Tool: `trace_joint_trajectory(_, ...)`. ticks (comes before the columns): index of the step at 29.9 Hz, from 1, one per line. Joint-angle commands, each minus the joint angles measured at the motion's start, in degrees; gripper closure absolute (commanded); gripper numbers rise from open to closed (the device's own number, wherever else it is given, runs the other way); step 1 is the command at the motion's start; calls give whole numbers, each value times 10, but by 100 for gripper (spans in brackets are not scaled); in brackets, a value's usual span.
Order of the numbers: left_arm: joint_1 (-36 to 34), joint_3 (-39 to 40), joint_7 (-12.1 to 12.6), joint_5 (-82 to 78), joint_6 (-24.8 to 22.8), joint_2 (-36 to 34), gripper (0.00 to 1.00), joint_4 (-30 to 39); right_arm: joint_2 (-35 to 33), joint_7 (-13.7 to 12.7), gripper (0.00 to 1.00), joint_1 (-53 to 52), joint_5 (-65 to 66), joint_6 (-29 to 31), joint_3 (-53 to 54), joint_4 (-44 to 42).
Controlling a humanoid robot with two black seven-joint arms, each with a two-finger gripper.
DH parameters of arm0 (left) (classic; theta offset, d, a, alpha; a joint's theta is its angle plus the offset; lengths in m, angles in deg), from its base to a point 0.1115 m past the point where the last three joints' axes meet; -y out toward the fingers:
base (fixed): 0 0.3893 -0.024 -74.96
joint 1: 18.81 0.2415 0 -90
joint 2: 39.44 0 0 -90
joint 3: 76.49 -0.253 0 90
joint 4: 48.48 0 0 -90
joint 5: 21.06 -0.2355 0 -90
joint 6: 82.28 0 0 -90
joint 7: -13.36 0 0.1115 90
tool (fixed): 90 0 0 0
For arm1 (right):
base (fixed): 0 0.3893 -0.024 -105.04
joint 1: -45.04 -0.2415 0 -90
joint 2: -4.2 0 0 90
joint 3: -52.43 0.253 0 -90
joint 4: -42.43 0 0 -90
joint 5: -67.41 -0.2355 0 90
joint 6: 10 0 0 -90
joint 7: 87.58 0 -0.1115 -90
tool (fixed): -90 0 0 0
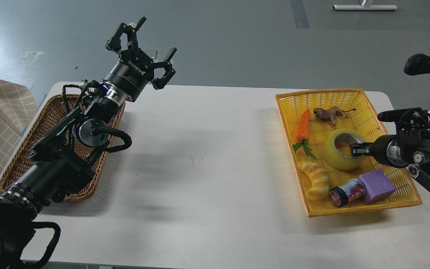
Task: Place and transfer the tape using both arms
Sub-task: 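Insert the right gripper into the tape roll's hole and grip it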
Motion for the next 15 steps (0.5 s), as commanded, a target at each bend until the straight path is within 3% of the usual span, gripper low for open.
trace_joint_trajectory(1, 0, 0, 0, 0, 0, 0, 2, 0, -6, 1, 91, -6, -2, 0, 1, 12)
trace_joint_trajectory(15, -3, 0, 0, 0, 0, 2, 2, 1, -116, 2, 91, -43, -6, 0, 10, 157)
